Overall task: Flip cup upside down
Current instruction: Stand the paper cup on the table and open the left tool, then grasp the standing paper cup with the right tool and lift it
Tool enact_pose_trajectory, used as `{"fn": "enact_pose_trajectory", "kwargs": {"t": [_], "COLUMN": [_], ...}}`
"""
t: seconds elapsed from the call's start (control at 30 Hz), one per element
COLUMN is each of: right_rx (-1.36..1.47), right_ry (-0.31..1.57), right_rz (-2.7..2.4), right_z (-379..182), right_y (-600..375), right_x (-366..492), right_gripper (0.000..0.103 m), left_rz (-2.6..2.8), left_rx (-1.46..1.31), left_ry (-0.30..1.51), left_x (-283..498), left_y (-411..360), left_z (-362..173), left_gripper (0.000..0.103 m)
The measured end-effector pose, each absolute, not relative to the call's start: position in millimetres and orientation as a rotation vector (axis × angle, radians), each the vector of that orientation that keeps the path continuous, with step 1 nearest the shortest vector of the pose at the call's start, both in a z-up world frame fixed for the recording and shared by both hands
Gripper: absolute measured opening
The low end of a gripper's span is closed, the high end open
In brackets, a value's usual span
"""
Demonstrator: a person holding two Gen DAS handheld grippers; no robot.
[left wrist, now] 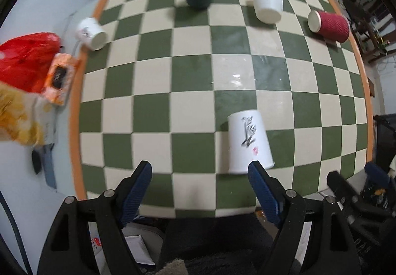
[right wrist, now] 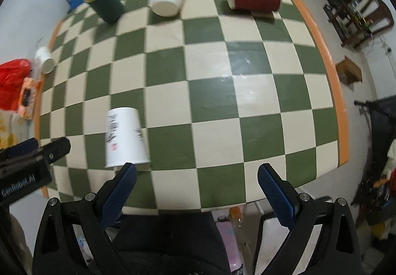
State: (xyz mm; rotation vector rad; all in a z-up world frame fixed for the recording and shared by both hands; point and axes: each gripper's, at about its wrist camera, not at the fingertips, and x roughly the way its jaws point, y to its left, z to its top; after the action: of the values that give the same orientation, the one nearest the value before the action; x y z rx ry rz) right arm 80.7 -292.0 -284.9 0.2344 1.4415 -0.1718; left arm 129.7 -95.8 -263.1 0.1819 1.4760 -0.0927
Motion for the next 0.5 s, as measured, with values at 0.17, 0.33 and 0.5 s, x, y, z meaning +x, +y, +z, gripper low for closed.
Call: {"fn": "enact_pose_trajectory", "kwargs": {"t": [0.17, 0.33, 0.5], "right_rx": [0.211, 0.204, 0.210], "right_ry": [1.391, 1.371, 1.374], "right_rz": [-0.101, -0.051, -0.037], "right_z": [-252.0, -231.2, -227.1], "right_y": [-272.7, -254.5, -241.5], "right_x": [64.1, 49.3, 47.7], "right_gripper": [0.100, 0.100, 0.100], "left_rz": [-0.061, -0.038, 0.013], "left_rx": [0.152, 0.106, 0.091], "left_ry": [1.428, 1.433, 1.416], "left_x": [96.8, 81.3, 84.6], "left_y": [-77.8, -58.2, -33.3], "left_z": [-241.1, -233.1, -237.0], "left_gripper": [0.079, 0.079, 0.079]}}
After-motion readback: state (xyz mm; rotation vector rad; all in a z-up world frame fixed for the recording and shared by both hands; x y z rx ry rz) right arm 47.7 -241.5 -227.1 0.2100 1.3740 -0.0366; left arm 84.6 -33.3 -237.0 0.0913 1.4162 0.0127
